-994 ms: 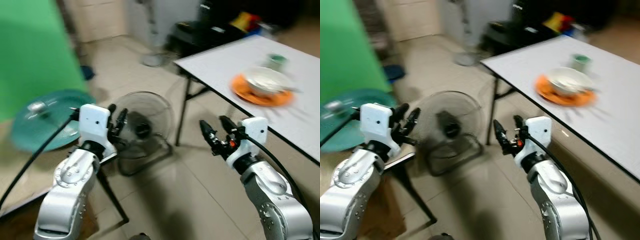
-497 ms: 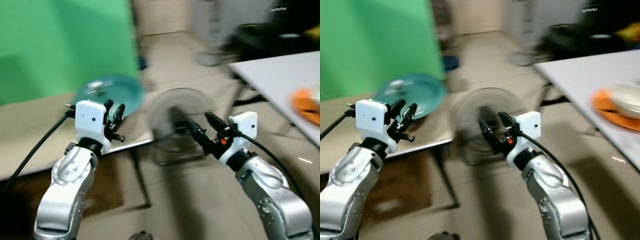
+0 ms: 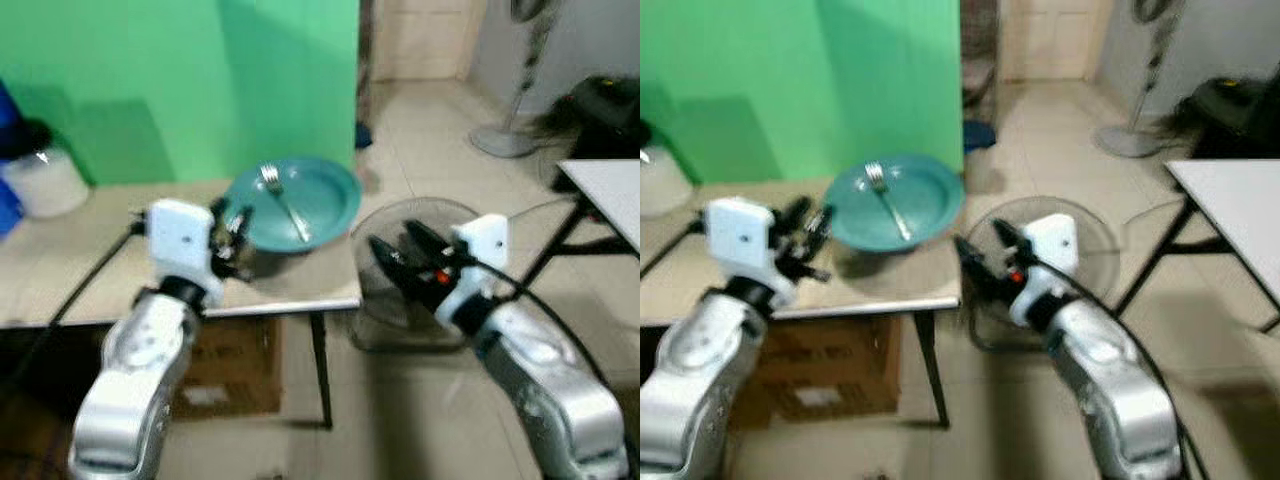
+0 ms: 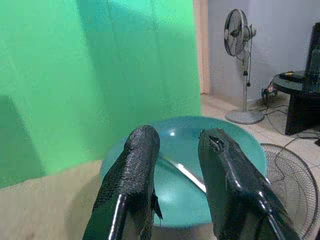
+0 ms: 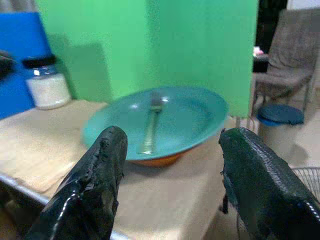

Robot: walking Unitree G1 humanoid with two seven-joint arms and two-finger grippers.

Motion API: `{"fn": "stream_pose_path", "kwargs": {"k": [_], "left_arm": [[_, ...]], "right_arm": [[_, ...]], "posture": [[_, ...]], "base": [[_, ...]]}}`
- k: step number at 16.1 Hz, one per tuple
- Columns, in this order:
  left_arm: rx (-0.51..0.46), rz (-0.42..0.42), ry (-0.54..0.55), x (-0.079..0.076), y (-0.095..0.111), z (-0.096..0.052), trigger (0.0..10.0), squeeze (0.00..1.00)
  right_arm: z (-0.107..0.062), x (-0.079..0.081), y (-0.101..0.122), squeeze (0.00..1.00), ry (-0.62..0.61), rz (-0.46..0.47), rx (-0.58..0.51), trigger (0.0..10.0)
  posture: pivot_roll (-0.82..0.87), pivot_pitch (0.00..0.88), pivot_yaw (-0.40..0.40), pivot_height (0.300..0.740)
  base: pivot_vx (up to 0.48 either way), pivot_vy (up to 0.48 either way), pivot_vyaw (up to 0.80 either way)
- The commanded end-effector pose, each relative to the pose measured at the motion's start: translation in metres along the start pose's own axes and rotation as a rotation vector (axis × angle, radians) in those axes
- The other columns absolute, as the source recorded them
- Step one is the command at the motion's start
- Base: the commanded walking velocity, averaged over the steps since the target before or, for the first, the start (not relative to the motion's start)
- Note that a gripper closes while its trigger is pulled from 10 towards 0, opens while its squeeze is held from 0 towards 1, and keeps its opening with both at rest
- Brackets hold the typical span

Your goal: Setting the table

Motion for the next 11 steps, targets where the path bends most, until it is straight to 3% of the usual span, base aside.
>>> {"fn": "stream_pose_path", "kwargs": {"k": [1,4,6,11], "left_arm": [[0.007,0.013,0.029,0.008,0.000,-0.002,10.0,0.00],[0.013,0.010,0.037,0.009,-0.001,-0.004,10.0,0.00],[0.018,0.008,0.036,0.009,-0.001,-0.006,10.0,0.00],[0.024,0.010,0.041,0.009,-0.002,-0.010,10.0,0.00]], "right_arm": [[0.004,0.003,0.005,0.00,0.017,-0.002,-0.014,10.0],[0.002,0.001,0.002,0.00,0.022,0.044,0.010,10.0],[0.004,0.005,0.004,0.00,0.043,0.027,0.005,10.0],[0.006,0.009,0.006,0.00,0.076,0.006,0.006,10.0]], "posture": [[0.14,0.000,0.012,0.740],[0.14,0.000,0.009,0.740],[0.15,0.000,0.006,0.740],[0.17,0.000,-0.018,0.740]], "base": [[0.375,0.000,0.00],[0.377,0.000,0.00],[0.377,0.000,0.00],[0.376,0.000,0.73]]}}
Point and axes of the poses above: a point about 5 cm out from each wrist's last joint towards the gripper, its own z axis pointing out of the wrist towards the gripper, its own y axis along the axis of the wrist's last joint, x = y × z, the point moved 2 cm from there along z, pointing out of the wrist towards the gripper, and after that the axes turned 4 degrees about -z, right-handed, at the moved point
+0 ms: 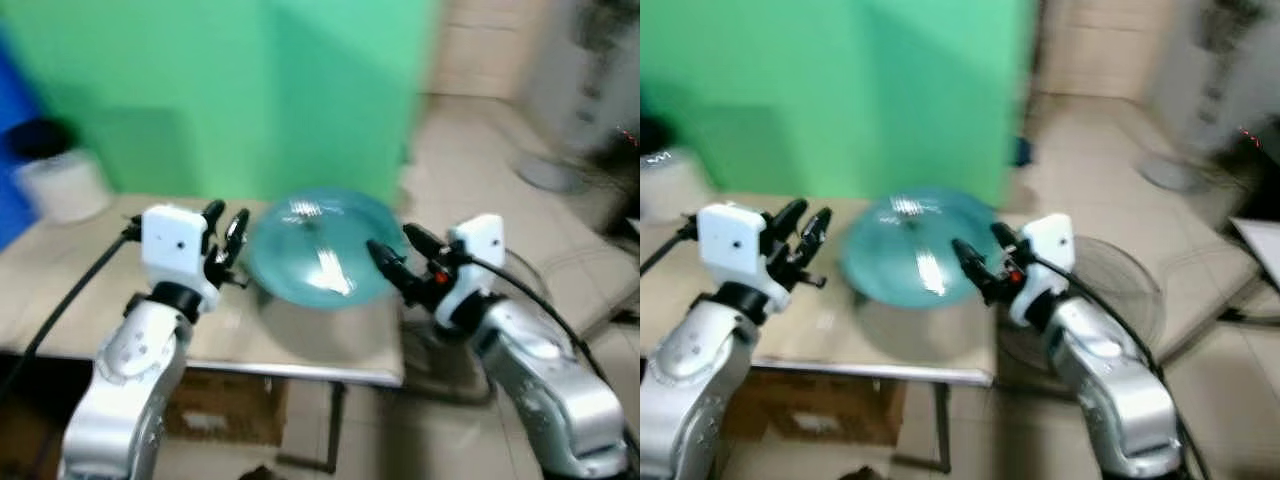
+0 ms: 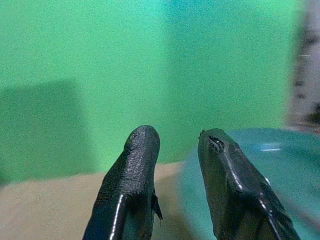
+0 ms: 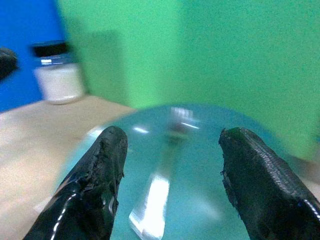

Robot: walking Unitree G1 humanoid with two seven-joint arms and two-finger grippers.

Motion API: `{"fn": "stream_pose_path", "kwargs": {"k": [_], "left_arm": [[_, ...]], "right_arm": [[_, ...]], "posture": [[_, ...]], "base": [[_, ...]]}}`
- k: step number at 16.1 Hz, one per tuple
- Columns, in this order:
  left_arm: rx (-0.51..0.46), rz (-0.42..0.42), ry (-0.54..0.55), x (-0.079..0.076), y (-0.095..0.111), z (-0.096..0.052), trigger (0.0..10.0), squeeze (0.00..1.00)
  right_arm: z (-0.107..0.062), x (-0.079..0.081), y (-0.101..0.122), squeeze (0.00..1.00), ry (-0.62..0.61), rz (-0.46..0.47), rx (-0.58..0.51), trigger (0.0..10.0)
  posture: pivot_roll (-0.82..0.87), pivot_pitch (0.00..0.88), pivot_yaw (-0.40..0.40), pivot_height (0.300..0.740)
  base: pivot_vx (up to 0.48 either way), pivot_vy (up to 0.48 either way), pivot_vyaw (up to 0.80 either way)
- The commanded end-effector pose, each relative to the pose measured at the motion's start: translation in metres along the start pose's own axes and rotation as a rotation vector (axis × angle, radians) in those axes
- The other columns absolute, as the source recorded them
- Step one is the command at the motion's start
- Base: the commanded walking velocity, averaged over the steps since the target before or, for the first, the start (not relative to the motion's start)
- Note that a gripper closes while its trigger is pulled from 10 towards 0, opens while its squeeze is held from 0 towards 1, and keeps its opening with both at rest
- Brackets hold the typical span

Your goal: Setting the table

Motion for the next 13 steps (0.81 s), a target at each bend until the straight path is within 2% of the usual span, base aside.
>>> {"fn": "stream_pose_path", "kwargs": {"k": [1,4,5,6,7,13], "left_arm": [[0.011,0.006,0.005,0.000,-0.001,-0.001,10.0,0.00],[0.010,0.012,-0.005,-0.001,0.000,-0.004,10.0,0.00],[0.038,0.046,-0.042,-0.003,-0.003,-0.007,10.0,0.00],[0.054,0.061,-0.072,-0.005,-0.004,-0.009,10.0,0.00],[0.071,0.089,-0.117,-0.005,-0.004,-0.012,10.0,0.00],[0.189,0.176,-0.395,-0.010,-0.008,-0.024,10.0,0.00]], "right_arm": [[0.001,-0.001,0.006,0.00,0.023,-0.010,-0.013,10.0],[0.008,0.007,0.008,0.00,0.115,-0.013,-0.001,10.0],[0.014,0.011,0.008,0.00,0.151,-0.012,0.015,10.0],[0.019,0.014,0.008,0.25,0.177,-0.003,0.034,10.0],[0.024,0.017,0.007,1.00,0.215,-0.007,0.074,10.0],[0.041,0.017,0.003,1.00,0.238,-0.111,0.242,10.0]], "posture": [[0.18,0.000,-0.028,0.740],[0.19,0.000,-0.038,0.740],[0.20,0.000,-0.041,0.740],[0.20,0.000,-0.037,0.740],[0.20,0.000,-0.032,0.740],[0.19,0.000,-0.010,0.740]], "base": [[0.360,0.000,0.00],[0.228,0.000,0.00],[0.000,0.000,0.00],[0.000,0.000,0.00],[0.000,0.000,0.00],[0.000,0.000,0.00]]}}
Point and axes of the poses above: a point about 5 cm out from each wrist's last joint towards the gripper, its own z axis pointing out of the wrist towards the gripper, its own y axis along the axis of the wrist's last joint, x = y × z, the point moved 2 cm from there along z, pointing out of the wrist towards the gripper, and after that the axes turned 4 degrees about -z, right-handed, at the moved point
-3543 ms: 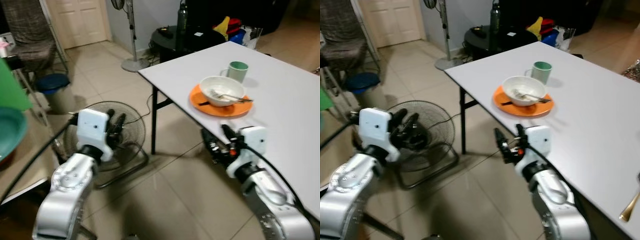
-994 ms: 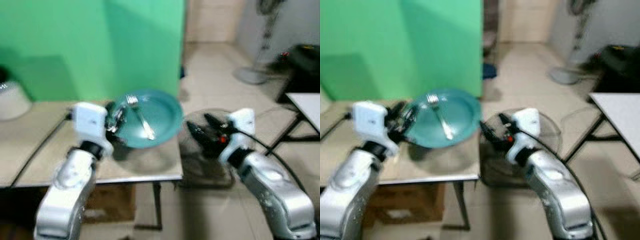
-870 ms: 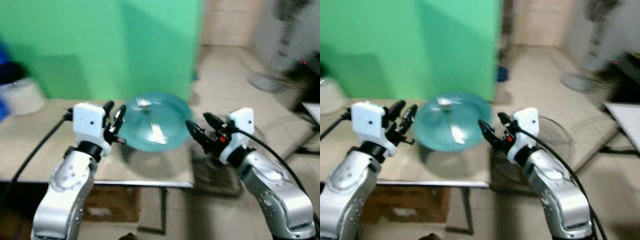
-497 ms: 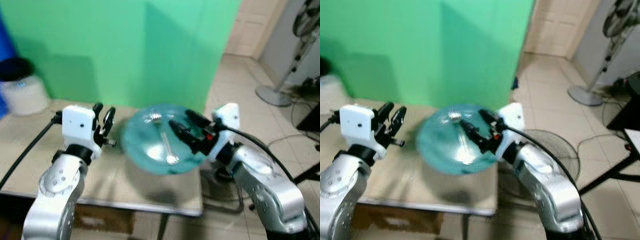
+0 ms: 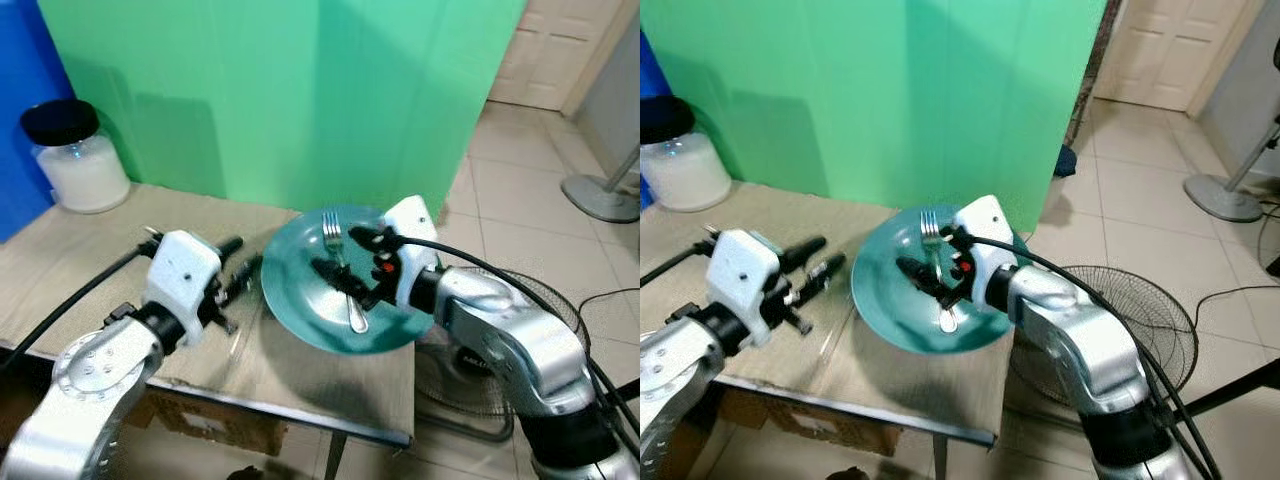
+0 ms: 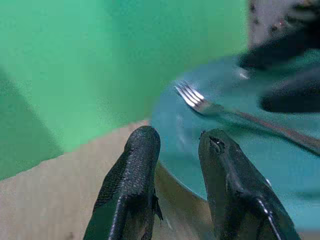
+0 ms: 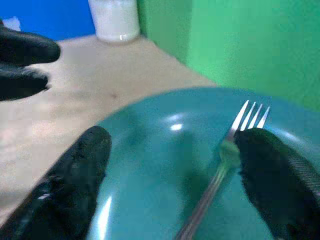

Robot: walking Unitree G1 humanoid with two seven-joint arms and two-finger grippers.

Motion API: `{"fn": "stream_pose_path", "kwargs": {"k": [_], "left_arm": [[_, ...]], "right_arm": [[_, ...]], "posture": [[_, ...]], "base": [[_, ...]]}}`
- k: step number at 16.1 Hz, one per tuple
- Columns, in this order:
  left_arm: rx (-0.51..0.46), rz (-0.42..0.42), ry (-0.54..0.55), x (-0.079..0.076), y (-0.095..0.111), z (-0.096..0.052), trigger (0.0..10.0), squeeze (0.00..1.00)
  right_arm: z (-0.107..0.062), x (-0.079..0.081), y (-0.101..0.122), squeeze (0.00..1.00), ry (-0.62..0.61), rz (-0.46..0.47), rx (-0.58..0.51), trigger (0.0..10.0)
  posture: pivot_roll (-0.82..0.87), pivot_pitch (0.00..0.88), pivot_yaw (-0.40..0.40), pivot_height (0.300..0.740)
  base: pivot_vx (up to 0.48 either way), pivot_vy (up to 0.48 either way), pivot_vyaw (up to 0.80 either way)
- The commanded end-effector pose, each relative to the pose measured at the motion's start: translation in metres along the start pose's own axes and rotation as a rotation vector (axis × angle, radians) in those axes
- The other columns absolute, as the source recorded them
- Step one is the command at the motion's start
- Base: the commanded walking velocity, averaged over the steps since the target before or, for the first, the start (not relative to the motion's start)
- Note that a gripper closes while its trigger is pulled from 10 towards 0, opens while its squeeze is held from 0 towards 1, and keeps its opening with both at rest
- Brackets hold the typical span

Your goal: Setting the table

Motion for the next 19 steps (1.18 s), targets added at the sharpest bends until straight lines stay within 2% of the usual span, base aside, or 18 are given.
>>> {"fn": "stream_pose_path", "kwargs": {"k": [1,3,4,5,6,10,11,12,14,15,16,17,19], "left_arm": [[0.023,0.011,-0.090,-0.008,0.000,-0.002,10.0,0.00],[0.051,0.013,-0.125,-0.006,-0.004,-0.006,10.0,0.00],[0.058,0.013,-0.129,-0.005,-0.005,-0.007,10.0,0.00],[0.060,0.012,-0.129,-0.004,-0.005,-0.008,10.0,0.00],[0.068,0.013,-0.138,-0.004,-0.006,-0.010,10.0,0.00],[0.075,0.006,-0.151,-0.002,-0.008,-0.012,10.0,0.00],[0.075,0.006,-0.153,-0.001,-0.008,-0.013,10.0,0.00],[0.076,0.006,-0.153,-0.001,-0.009,-0.013,10.0,0.00],[0.079,0.007,-0.159,0.000,-0.010,-0.013,10.0,0.00],[0.079,0.008,-0.162,0.000,-0.011,-0.013,10.0,0.00],[0.079,0.008,-0.163,0.000,-0.011,-0.013,10.0,0.00],[0.079,0.009,-0.169,0.000,-0.012,-0.013,10.0,0.00],[0.077,0.004,-0.181,-0.001,-0.013,-0.013,10.0,0.00]], "right_arm": [[0.009,-0.003,0.005,1.00,-0.018,-0.029,0.030,10.0],[0.019,-0.001,0.005,1.00,-0.004,-0.045,0.089,10.0],[0.022,0.000,0.001,1.00,0.006,-0.018,0.155,10.0],[0.023,0.000,-0.001,1.00,0.003,-0.007,0.172,10.0],[0.026,-0.003,-0.009,0.00,-0.039,-0.040,0.288,10.0],[0.029,-0.007,-0.013,0.00,-0.121,0.044,0.374,10.0],[0.030,-0.008,-0.012,0.00,-0.137,0.061,0.379,9.1],[0.030,-0.008,-0.012,0.00,-0.140,0.067,0.381,9.1],[0.030,-0.007,-0.014,0.00,-0.151,0.096,0.418,2.9],[0.030,-0.007,-0.014,0.00,-0.156,0.109,0.427,1.7],[0.030,-0.008,-0.014,0.00,-0.159,0.118,0.429,1.1],[0.029,-0.009,-0.013,0.00,-0.168,0.132,0.428,0.0],[0.030,-0.010,-0.012,0.00,-0.172,0.134,0.428,0.0]], "posture": [[0.19,0.000,-0.003,0.740],[0.19,0.000,-0.002,0.740],[0.19,0.000,-0.004,0.740],[0.20,0.000,-0.005,0.740],[0.20,0.000,-0.010,0.740],[0.21,0.000,-0.010,0.740],[0.21,0.000,-0.009,0.740],[0.21,0.000,-0.008,0.740],[0.21,0.000,-0.003,0.740],[0.21,0.000,-0.001,0.740],[0.21,0.000,-0.001,0.740],[0.21,0.000,0.000,0.740],[0.21,0.000,0.002,0.740]], "base": [[0.000,0.000,0.00],[0.000,0.000,0.00],[0.000,0.000,0.00],[0.000,0.000,0.00],[0.000,0.000,0.00],[0.000,0.000,0.00],[0.000,0.000,0.00],[0.000,0.000,0.00],[0.000,0.000,0.00],[0.000,0.000,0.00],[0.000,0.000,0.00],[0.000,0.000,0.00],[0.000,0.000,0.00]]}}
Point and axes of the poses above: a point about 5 cm out from each wrist's last joint towards the gripper, its own z axis pointing out of the wrist towards the gripper, its own y axis along the axis of the wrist's last joint, x = y × z, the point moved 2 cm from there along z, pointing out of the wrist towards the gripper, and after that the axes turned 4 degrees about -z, right-handed, at the moved point
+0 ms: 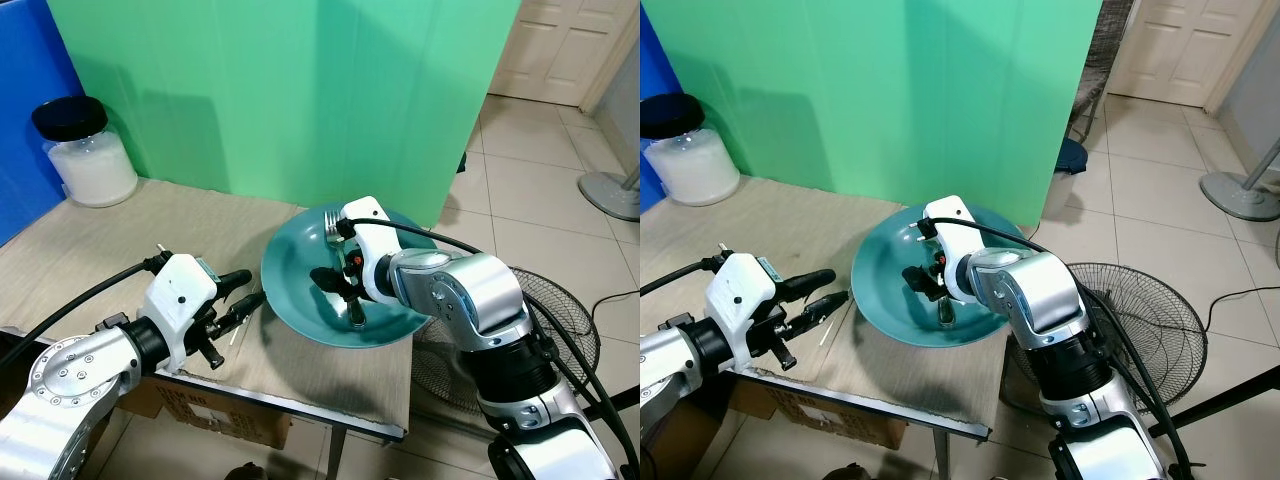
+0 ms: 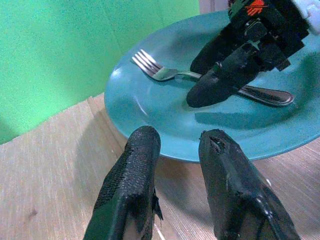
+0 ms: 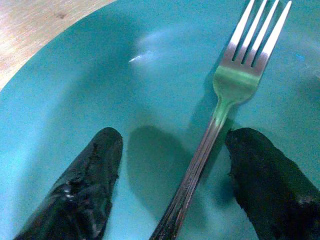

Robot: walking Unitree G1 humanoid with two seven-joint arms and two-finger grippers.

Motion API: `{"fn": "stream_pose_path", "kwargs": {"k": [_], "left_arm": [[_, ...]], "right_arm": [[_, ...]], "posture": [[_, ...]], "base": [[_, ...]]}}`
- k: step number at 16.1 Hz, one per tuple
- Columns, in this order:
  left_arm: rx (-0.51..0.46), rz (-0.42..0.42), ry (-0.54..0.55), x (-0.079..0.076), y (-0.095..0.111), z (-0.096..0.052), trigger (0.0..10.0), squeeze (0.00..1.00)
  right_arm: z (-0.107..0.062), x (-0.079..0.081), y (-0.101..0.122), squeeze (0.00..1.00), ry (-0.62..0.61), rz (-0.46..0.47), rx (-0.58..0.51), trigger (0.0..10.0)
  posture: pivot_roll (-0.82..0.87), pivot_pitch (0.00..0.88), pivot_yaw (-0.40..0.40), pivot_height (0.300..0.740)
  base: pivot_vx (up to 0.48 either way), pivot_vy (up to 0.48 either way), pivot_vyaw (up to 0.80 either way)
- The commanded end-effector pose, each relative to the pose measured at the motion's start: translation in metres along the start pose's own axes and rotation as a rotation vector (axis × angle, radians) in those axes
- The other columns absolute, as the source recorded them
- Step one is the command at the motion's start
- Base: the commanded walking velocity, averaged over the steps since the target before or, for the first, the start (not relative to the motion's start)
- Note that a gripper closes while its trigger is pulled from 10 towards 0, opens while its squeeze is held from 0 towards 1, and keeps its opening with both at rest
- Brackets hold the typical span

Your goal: Setting the table

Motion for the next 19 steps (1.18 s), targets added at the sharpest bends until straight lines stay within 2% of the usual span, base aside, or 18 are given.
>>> {"fn": "stream_pose_path", "kwargs": {"k": [1,19], "left_arm": [[0.003,0.003,-0.009,0.0008,-0.0010,-0.0017,10.0,0.00],[0.002,0.005,-0.017,-0.0067,-0.0008,-0.0015,10.0,0.00]], "right_arm": [[-0.0001,-0.0047,0.0004,0.00,-0.022,0.014,0.019,0.0],[0.0012,-0.0005,0.0079,0.00,0.013,0.021,-0.011,0.0]], "posture": [[0.21,0.000,0.002,0.740],[0.23,0.000,-0.006,0.740]], "base": [[0.000,0.000,0.00],[0.000,0.000,0.00]]}}
Point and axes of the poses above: a point about 5 cm out from each wrist's last joint towards the gripper, its own z axis pointing out of the wrist towards the gripper, its own y axis along the axis of the wrist's last joint, x = y × z, the point moved 2 cm from there along z, pointing out of the wrist towards the gripper, and after that the axes turned 4 degrees about -z, right-handed, at the moved point
